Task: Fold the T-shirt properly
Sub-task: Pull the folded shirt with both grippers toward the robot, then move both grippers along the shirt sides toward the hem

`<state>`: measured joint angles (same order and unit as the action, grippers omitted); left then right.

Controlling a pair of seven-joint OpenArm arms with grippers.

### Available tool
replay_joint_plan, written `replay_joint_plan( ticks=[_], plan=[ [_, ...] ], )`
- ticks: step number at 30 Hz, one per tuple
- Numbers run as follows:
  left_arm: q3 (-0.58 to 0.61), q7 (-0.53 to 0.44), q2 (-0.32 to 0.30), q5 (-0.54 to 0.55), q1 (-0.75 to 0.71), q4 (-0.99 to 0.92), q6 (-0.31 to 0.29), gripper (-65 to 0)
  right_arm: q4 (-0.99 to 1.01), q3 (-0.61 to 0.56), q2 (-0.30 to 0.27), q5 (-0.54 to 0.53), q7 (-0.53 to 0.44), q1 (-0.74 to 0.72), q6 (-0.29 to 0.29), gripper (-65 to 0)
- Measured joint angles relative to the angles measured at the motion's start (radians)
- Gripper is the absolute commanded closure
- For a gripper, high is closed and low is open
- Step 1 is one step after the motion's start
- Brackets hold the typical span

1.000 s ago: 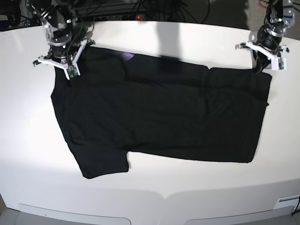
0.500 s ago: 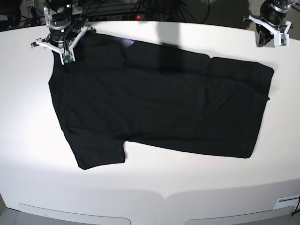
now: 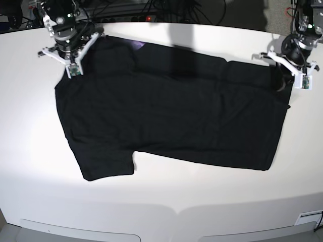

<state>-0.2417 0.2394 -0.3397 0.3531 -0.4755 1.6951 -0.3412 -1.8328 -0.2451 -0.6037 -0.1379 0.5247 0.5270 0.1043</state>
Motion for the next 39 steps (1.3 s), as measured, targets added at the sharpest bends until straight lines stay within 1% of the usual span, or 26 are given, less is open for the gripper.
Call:
replay_joint_plan(
  ticks=[1,4,6,7,10,13,14,15,16,18,19,21,22,23,26,27,30,34,38,39],
  plan=[
    [0.001,0.000,0.004,0.006,0.012,0.000,-0.006,0.0,-0.031,0.019,0.002,-0.035,0.010,0.006,-0.028,0.0],
    [0.002,-0.004,0.005,0.008,0.032,0.000,-0.006,0.0,-0.116,0.096,0.008,-0.118,0.056,0.010,-0.066,0.0],
    [0.000,-0.007,0.002,0.007,0.031,0.000,0.002,0.0,-0.134,0.146,0.002,-0.177,0.057,0.003,-0.111,0.0],
    [0.000,-0.007,0.002,0.007,0.029,-0.003,0.000,0.0,-0.134,0.163,0.003,-0.187,0.056,0.002,-0.126,0.0],
    [0.001,-0.034,0.005,0.008,0.030,-0.020,-0.007,0.0,-0.134,0.188,0.003,-0.190,0.086,0.004,-0.132,0.0],
    [0.001,-0.053,0.005,0.008,0.045,-0.074,-0.003,0.0,-0.134,0.192,0.003,-0.207,0.086,0.008,-0.132,0.0],
    [0.001,-0.052,0.008,0.009,0.051,-0.101,-0.003,0.0,-0.134,0.192,0.003,-0.227,0.085,0.008,-0.140,0.0],
    [0.000,-0.053,0.014,0.008,0.060,-0.127,-0.006,0.0,-0.133,0.192,0.008,-0.236,0.083,0.008,-0.165,0.0],
    [-0.001,-0.054,0.024,0.009,0.071,-0.154,-0.016,0.0,-0.132,0.192,0.017,-0.236,0.078,0.007,-0.177,0.0],
    [-0.001,-0.049,0.043,0.006,0.091,-0.208,-0.091,0.0,-0.108,0.192,0.047,-0.235,0.056,0.005,-0.185,0.0],
    [0.000,-0.054,0.056,0.006,0.097,-0.229,-0.116,0.0,-0.088,0.192,0.063,-0.233,0.051,0.005,-0.189,0.0],
    [0.001,-0.056,0.075,0.006,0.105,-0.259,-0.116,0.0,-0.039,0.192,0.084,-0.203,0.037,0.005,-0.203,0.0],
    [0.001,-0.061,0.077,0.008,0.105,-0.265,-0.115,0.0,-0.016,0.192,0.093,-0.178,0.037,0.005,-0.216,0.0],
    [0.001,-0.061,0.076,0.007,0.102,-0.268,-0.116,0.0,0.000,0.192,0.097,-0.153,0.027,0.006,-0.216,0.0],
    [-0.001,-0.086,0.073,-0.017,0.072,-0.267,-0.117,0.0,0.023,0.192,0.099,-0.101,0.003,0.008,-0.218,0.0],
    [-0.002,-0.104,0.072,-0.032,0.055,-0.266,-0.127,0.0,0.025,0.192,0.101,-0.087,-0.002,0.005,-0.218,0.0],
    [-0.003,-0.139,0.072,-0.033,-0.001,-0.261,-0.129,0.0,0.027,0.192,0.100,-0.048,-0.023,0.005,-0.218,0.0],
    [-0.003,-0.212,0.071,-0.019,-0.084,-0.256,-0.138,0.0,0.028,0.210,0.102,-0.032,-0.039,0.005,-0.219,0.0],
    [-0.006,-0.238,0.072,-0.013,-0.133,-0.252,-0.139,0.0,0.028,0.269,0.102,-0.027,-0.050,0.005,-0.218,0.0],
    [-0.006,-0.240,0.071,-0.012,-0.142,-0.251,-0.147,0.0,0.028,0.285,0.102,-0.027,-0.050,0.005,-0.218,0.0]
  ],
)
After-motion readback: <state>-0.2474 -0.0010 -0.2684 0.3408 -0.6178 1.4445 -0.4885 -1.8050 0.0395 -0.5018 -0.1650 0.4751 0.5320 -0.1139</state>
